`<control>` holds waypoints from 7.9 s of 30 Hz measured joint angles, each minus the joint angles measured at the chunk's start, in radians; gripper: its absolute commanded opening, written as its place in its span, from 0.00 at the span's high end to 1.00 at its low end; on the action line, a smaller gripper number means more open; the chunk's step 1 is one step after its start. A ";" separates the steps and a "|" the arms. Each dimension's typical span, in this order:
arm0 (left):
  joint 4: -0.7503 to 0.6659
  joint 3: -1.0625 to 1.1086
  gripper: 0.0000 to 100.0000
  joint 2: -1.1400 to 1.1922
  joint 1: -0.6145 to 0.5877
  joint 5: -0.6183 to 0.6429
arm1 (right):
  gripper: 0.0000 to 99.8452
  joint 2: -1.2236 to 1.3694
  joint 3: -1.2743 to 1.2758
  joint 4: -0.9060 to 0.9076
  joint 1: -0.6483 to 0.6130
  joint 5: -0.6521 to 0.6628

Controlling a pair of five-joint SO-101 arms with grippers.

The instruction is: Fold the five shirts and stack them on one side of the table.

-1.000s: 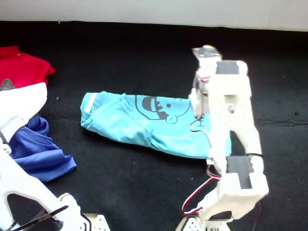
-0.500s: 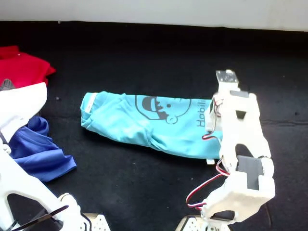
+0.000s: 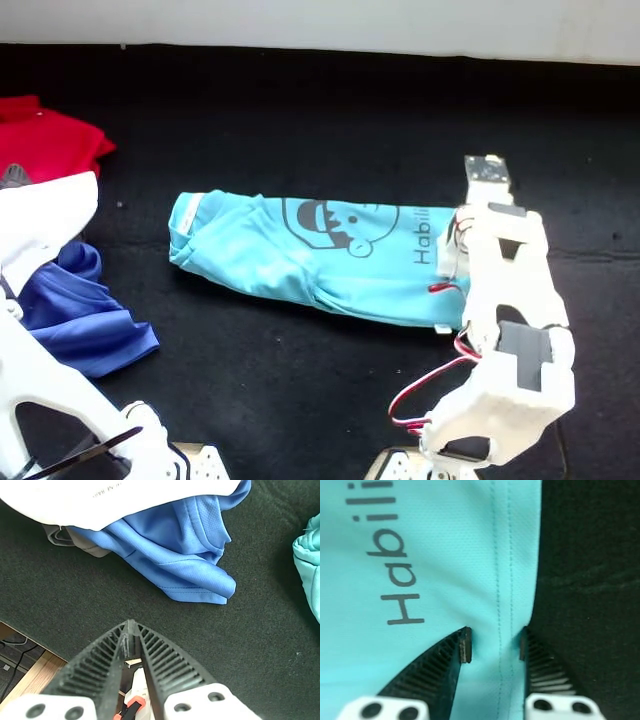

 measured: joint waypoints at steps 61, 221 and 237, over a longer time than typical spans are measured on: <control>0.000 0.000 0.99 0.000 0.000 0.000 | 0.99 -0.364 -0.377 0.506 -0.368 0.130; 0.000 0.000 0.99 0.000 0.035 0.000 | 0.99 0.342 -0.824 0.629 -0.852 0.137; 0.000 0.000 0.99 0.000 0.035 0.000 | 0.99 0.137 -0.858 0.790 -0.783 0.044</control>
